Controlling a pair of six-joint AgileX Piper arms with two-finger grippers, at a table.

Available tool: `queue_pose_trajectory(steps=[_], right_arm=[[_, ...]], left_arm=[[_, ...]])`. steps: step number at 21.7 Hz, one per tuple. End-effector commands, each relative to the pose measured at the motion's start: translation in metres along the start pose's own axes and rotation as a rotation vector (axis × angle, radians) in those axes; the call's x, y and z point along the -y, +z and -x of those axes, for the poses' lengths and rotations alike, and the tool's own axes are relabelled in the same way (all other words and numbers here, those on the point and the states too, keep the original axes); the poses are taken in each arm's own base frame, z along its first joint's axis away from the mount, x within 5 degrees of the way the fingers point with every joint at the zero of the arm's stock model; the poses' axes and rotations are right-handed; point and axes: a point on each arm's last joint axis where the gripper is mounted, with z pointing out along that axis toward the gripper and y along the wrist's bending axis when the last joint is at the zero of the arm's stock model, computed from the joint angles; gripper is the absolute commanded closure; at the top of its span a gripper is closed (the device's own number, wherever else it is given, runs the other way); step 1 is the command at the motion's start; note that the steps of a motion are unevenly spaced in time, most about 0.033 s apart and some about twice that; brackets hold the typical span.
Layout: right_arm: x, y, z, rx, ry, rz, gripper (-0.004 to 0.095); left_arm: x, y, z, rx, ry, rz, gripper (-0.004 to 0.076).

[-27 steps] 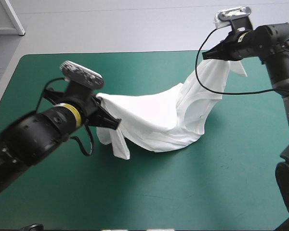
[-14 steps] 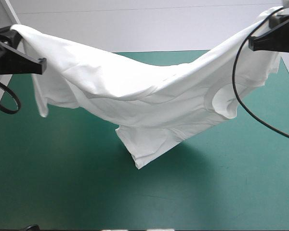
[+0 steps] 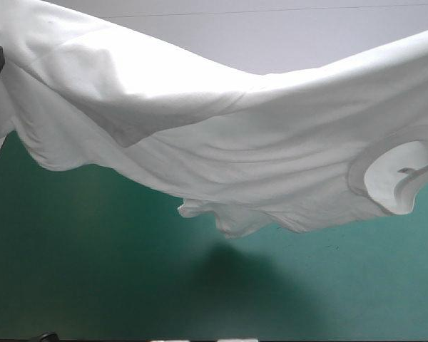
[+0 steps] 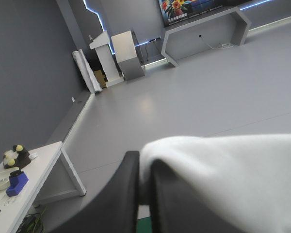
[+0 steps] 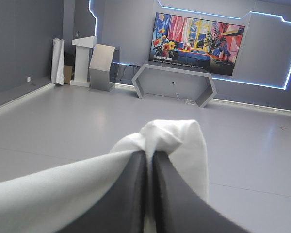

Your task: Fold the cloth

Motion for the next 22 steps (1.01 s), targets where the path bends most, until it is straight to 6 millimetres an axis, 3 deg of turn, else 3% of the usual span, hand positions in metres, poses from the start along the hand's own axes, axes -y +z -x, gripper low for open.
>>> queue_pose_trajectory(steps=[1,4,7,8,11,13,16,17,18,19,20,21,22], right_arm=[[0.0,0.019,0.002,0.027,-0.025,-0.02,0.0923],[-0.006,0.055,-0.013,-0.09,-0.026,0.006,0.0923],[-0.015,0.11,-0.046,-0.292,-0.048,0.033,0.0923],[-0.019,0.133,-0.062,-0.362,-0.067,0.042,0.0923],[-0.027,0.174,-0.098,-0.487,-0.092,0.057,0.0923],[-0.028,0.194,-0.115,-0.509,-0.119,0.036,0.0923],[-0.031,0.243,-0.157,-0.513,-0.143,-0.033,0.0923],[-0.033,0.256,-0.168,-0.518,-0.153,-0.045,0.0923],[-0.037,0.278,-0.192,-0.536,-0.163,-0.056,0.0923],[-0.04,0.292,-0.208,-0.56,-0.174,-0.056,0.0923],[-0.046,0.316,-0.237,-0.602,-0.183,-0.048,0.0923],[-0.048,0.324,-0.245,-0.602,-0.183,-0.046,0.0923],[-0.052,0.342,-0.271,-0.62,-0.178,-0.052,0.0923]], left_arm=[[0.014,0.01,-0.001,-0.04,0.042,-0.056,0.0732],[0.037,0.035,-0.004,-0.089,0.058,-0.067,0.0732],[0.069,0.087,-0.025,-0.228,0.05,-0.152,0.0729],[0.073,0.105,-0.036,-0.277,0.014,-0.21,0.0729],[0.076,0.155,-0.072,-0.395,-0.071,-0.283,0.0729],[0.073,0.186,-0.096,-0.447,-0.115,-0.286,0.0729],[0.077,0.244,-0.145,-0.516,-0.144,-0.26,0.0732],[0.079,0.254,-0.155,-0.526,-0.139,-0.257,0.0732],[0.089,0.277,-0.176,-0.56,-0.12,-0.253,0.0732],[0.093,0.285,-0.185,-0.575,-0.116,-0.255,0.0732],[0.105,0.304,-0.207,-0.603,-0.121,-0.272,0.0732],[0.111,0.313,-0.217,-0.618,-0.125,-0.281,0.0732],[0.121,0.329,-0.237,-0.635,-0.131,-0.291,0.0732]])
